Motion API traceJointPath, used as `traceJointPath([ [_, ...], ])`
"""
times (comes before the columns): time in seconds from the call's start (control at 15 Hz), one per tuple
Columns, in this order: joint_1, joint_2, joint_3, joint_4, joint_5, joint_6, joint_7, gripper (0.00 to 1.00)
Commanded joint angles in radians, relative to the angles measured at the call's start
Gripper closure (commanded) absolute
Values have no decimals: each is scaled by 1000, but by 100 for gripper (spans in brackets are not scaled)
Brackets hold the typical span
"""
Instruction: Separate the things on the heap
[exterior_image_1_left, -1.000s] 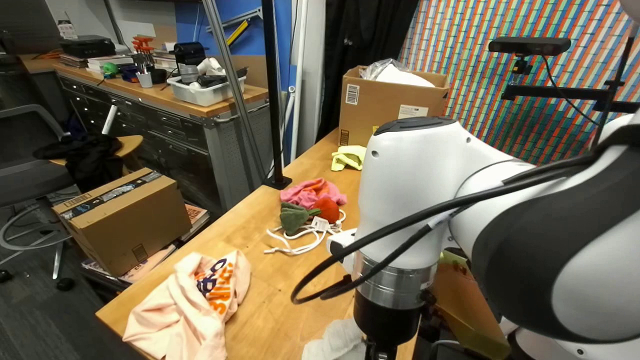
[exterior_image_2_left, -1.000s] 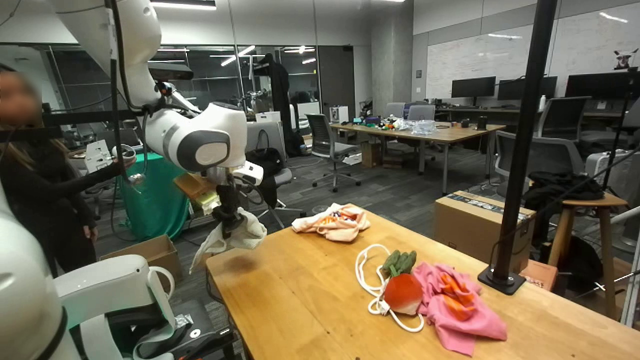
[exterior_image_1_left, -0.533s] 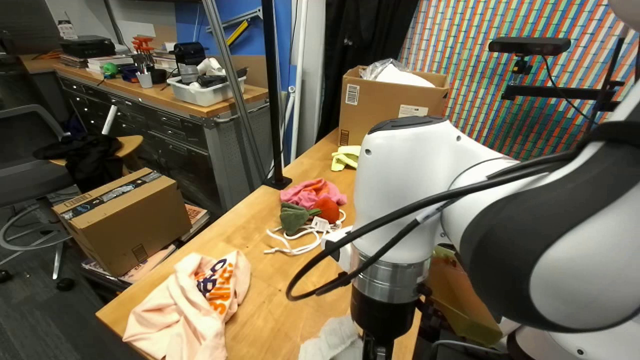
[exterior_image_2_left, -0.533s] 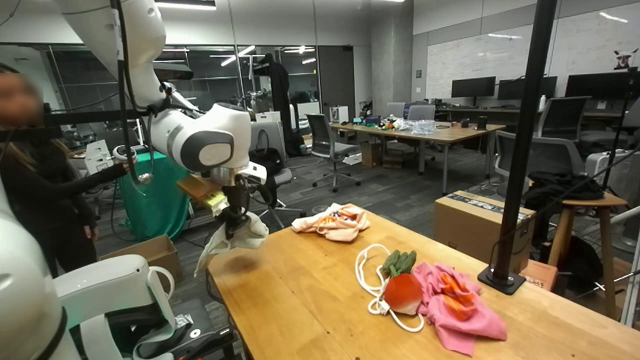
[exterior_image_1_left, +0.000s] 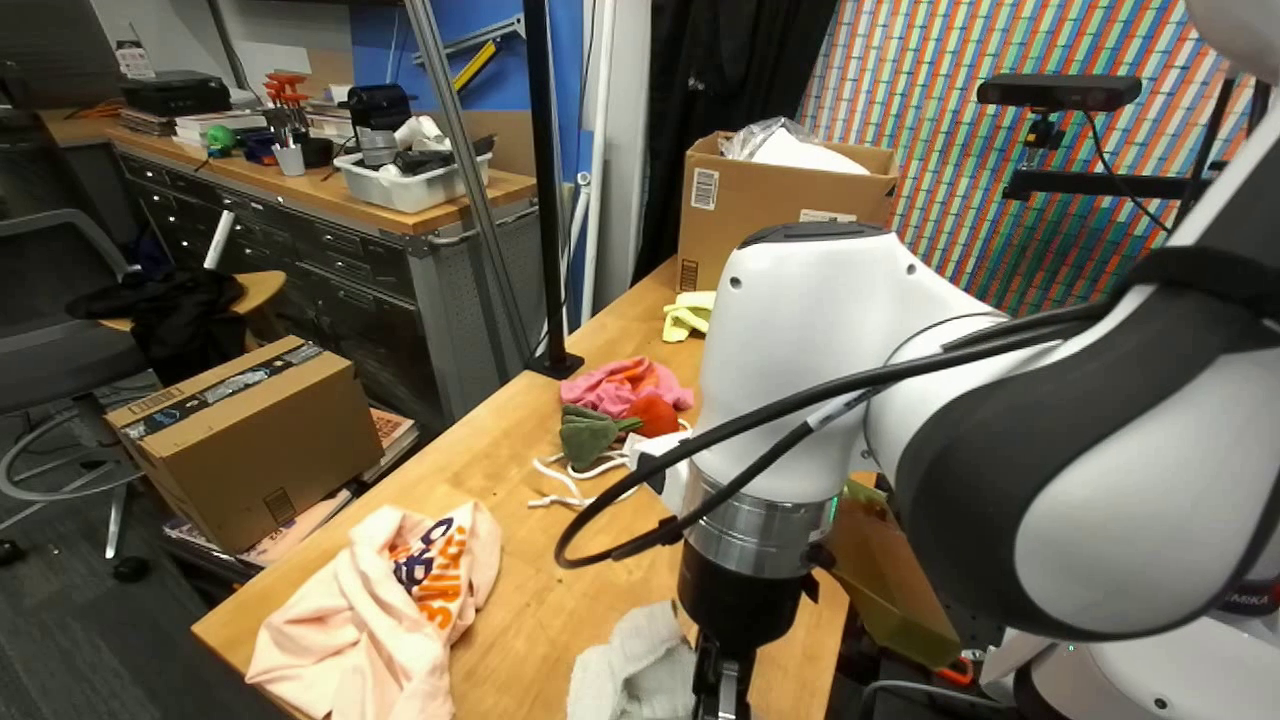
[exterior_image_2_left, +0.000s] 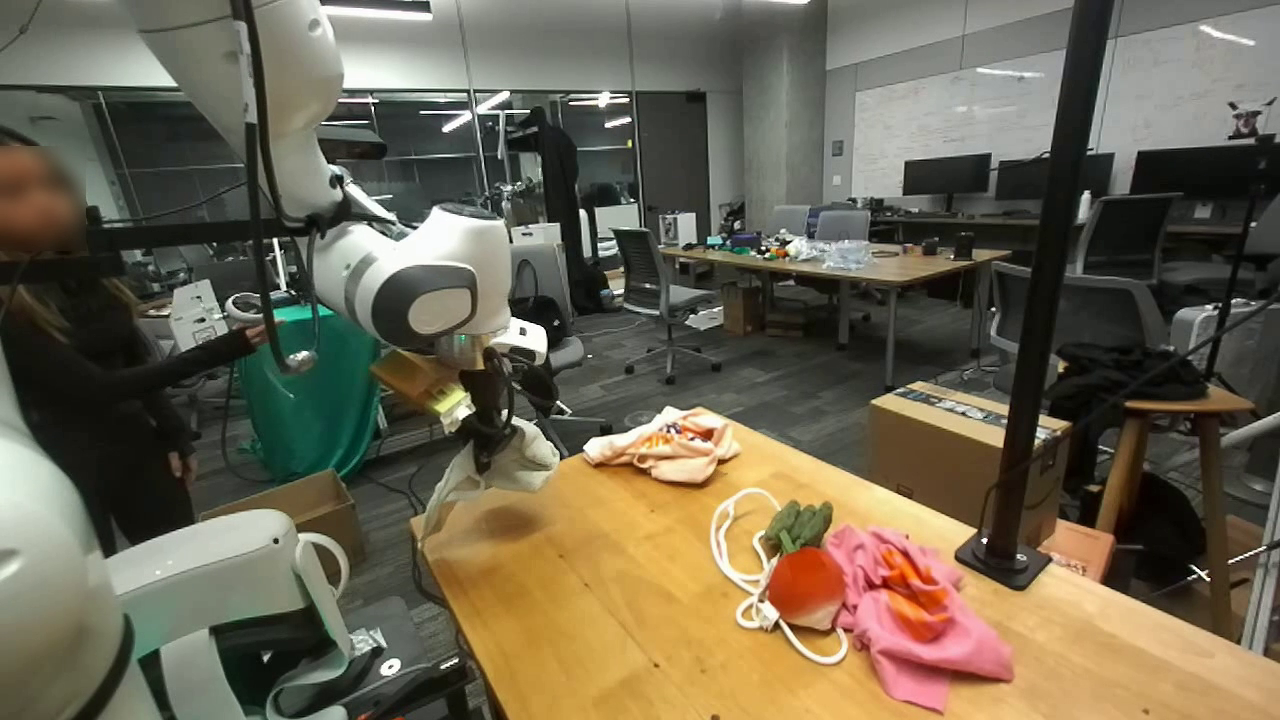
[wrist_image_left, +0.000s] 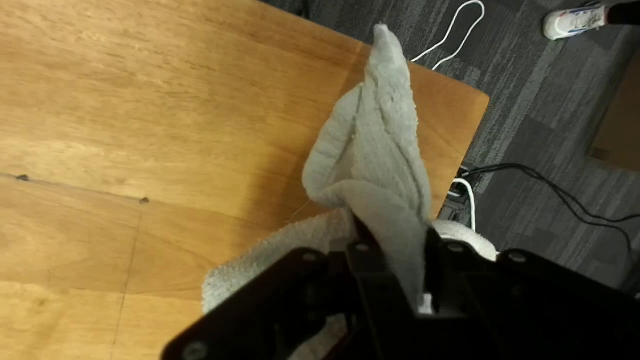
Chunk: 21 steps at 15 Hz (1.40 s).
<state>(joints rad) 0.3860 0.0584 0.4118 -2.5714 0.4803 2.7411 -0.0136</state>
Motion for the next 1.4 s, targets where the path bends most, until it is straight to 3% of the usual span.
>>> traceJointPath([
  [0.0,-9,13,-10,7,-53,43,25,45],
  [0.2,-16,14,-27,2,-120,47,56,23],
  [0.4,-29,6,-68,-14,-272,57,123,1],
  [0.53,-42,-11,-119,-35,-463,85,217,0],
  [0.73,-18,-27,-251,-15,-730,67,352,0],
  [0.93,-41,12,-302,59,-969,27,495,1],
  [1.33,-43,71,-367,186,-1232,-60,679,0],
])
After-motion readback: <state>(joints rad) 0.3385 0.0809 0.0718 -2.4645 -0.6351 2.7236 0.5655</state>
